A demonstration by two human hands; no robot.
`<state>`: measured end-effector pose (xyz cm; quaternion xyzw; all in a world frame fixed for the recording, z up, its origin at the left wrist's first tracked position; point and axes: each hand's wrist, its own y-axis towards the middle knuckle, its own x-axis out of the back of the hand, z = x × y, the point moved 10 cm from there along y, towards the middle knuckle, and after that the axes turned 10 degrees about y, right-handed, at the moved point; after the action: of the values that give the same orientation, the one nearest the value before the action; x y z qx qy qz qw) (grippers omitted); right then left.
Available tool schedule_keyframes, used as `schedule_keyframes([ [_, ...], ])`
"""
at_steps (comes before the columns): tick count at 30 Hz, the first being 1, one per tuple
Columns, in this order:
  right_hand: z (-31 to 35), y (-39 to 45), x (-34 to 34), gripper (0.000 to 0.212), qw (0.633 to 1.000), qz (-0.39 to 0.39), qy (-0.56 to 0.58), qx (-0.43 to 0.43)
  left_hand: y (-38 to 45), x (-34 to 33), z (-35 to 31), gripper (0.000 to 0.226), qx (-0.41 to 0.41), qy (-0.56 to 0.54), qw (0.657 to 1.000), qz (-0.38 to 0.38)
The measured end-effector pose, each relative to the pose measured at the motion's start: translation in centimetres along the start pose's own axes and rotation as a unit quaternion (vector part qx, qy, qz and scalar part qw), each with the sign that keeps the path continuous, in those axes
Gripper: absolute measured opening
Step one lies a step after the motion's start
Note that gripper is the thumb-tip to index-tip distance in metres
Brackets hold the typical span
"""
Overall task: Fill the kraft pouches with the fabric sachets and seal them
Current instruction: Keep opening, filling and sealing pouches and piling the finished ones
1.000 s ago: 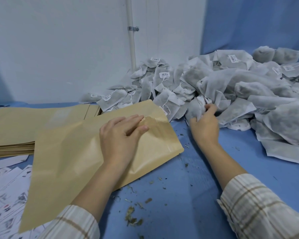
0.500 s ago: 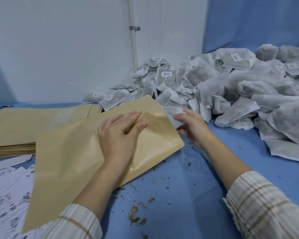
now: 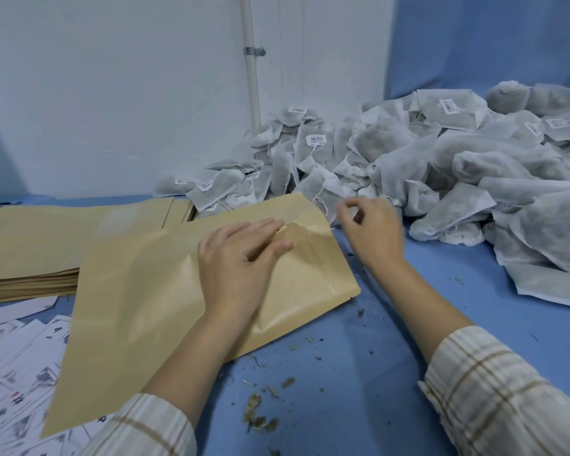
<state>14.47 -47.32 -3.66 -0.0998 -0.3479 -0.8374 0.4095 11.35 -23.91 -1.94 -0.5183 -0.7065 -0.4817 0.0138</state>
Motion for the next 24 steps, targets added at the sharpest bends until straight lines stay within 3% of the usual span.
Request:
schedule_keyframes([
  [1, -0.9, 0.2, 1.7, 0.024, 0.992, -0.078, -0.099, 0.001, 0.1, 0.1, 0.2, 0.024, 0.006, -0.001, 1.0, -0.002],
  [2, -2.2, 0.4, 2.4, 0.029, 0.981, -0.097, -0.168, -0.024, 0.1, 0.1, 0.3, 0.024, 0.012, -0.001, 1.0, -0.003],
  [5, -5.7, 0.5, 0.7, 0.041, 0.96, 0.011, -0.264, -0.092, 0.1, 0.2, 0.4, 0.024, 0.013, 0.001, 1.0, -0.007],
  [7, -5.9, 0.4, -0.5, 0.047, 0.961, 0.044, -0.26, -0.085, 0.0, 0.3, 0.3, 0.024, 0.01, 0.002, 1.0, -0.007],
  [10, -3.4, 0.5, 1.3, 0.036, 0.99, -0.068, -0.126, -0.02, 0.1, 0.4, 0.5, 0.024, 0.011, 0.002, 1.0, -0.009],
  [12, -2.0, 0.1, 2.8, 0.026, 0.989, -0.145, 0.004, 0.017, 0.1, 0.4, 0.6, 0.025, 0.011, 0.003, 1.0, -0.01],
  [14, -2.1, -0.4, 3.7, 0.009, 0.967, -0.194, 0.162, -0.012, 0.2, 0.5, 0.6, 0.024, 0.011, 0.004, 1.0, -0.013],
  [16, -3.4, -0.7, 3.3, 0.012, 0.916, -0.213, 0.328, -0.09, 0.2, 0.7, 0.7, 0.024, 0.015, 0.003, 1.0, -0.019],
  [19, -4.6, -0.3, 1.5, 0.022, 0.82, -0.18, 0.512, -0.179, 0.3, 1.0, 1.0, 0.024, 0.027, 0.006, 0.999, -0.025],
  [21, -4.4, 0.1, -0.2, 0.024, 0.767, -0.117, 0.596, -0.207, 0.3, 1.1, 1.1, 0.024, 0.029, 0.004, 0.999, -0.025],
  [22, -4.0, 0.1, -1.0, 0.023, 0.761, -0.076, 0.608, -0.211, 0.3, 1.2, 1.2, 0.024, 0.031, 0.003, 0.999, -0.025],
  [24, -3.1, 0.0, -2.3, 0.023, 0.788, 0.008, 0.583, -0.195, 0.4, 1.4, 1.3, 0.024, 0.037, 0.001, 0.999, -0.031],
])
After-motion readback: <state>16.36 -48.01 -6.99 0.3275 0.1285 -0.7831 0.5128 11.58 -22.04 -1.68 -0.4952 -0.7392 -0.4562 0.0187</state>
